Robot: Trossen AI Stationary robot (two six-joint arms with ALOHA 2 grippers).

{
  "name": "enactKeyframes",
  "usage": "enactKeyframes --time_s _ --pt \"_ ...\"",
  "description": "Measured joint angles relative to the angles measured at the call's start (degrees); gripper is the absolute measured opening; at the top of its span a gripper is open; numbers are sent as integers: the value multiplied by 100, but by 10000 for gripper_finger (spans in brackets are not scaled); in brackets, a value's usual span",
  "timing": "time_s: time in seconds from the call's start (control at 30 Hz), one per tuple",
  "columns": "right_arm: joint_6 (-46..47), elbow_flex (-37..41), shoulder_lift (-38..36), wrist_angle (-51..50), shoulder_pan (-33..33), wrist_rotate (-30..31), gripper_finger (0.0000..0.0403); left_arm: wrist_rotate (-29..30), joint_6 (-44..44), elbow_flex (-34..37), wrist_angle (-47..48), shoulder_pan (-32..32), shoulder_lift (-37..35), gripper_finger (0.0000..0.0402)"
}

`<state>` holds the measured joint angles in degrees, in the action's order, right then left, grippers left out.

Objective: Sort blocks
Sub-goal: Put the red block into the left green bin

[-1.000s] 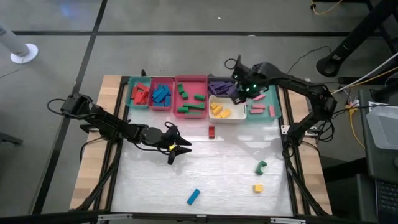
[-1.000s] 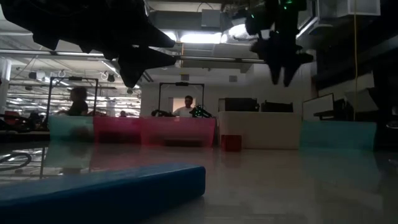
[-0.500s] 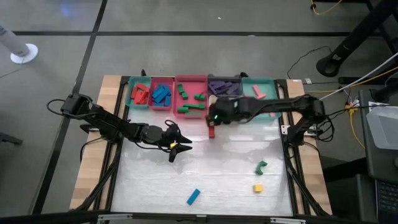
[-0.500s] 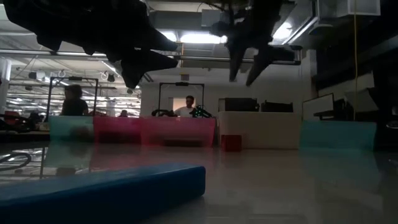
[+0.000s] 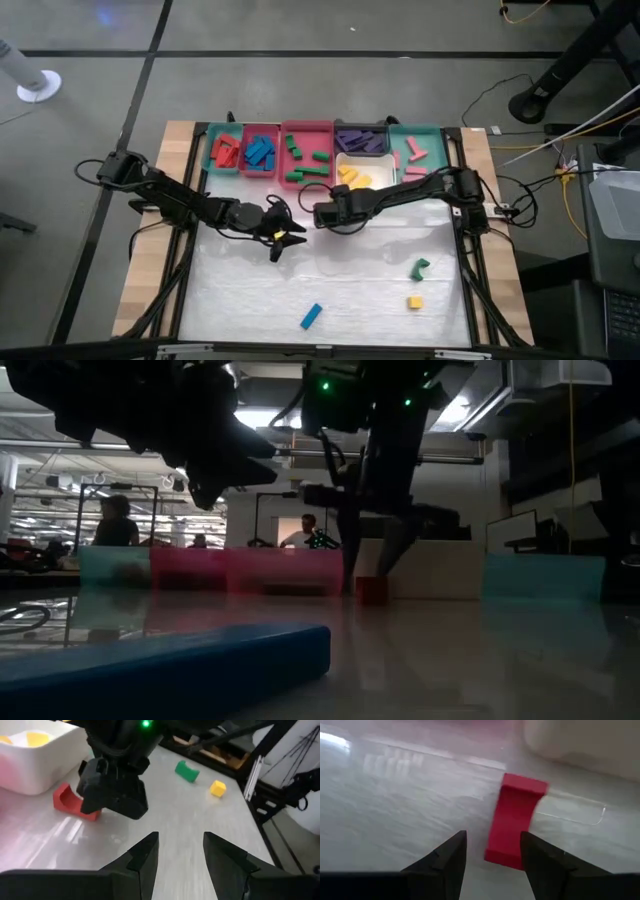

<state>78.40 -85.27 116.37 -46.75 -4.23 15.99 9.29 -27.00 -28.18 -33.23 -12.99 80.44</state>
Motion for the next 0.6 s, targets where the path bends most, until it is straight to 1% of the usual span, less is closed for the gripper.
enactKeyframes --time_s 0.2,0.43,0.6 --pt "320 -4 313 91 9 52 183 -163 -1 1 26 -13 -30 143" --pt "381 -12 331 105 7 150 183 -165 -2 2 121 -11 -30 143" --pt "369 -322 188 -347 7 309 183 -165 -2 2 141 -11 -30 143"
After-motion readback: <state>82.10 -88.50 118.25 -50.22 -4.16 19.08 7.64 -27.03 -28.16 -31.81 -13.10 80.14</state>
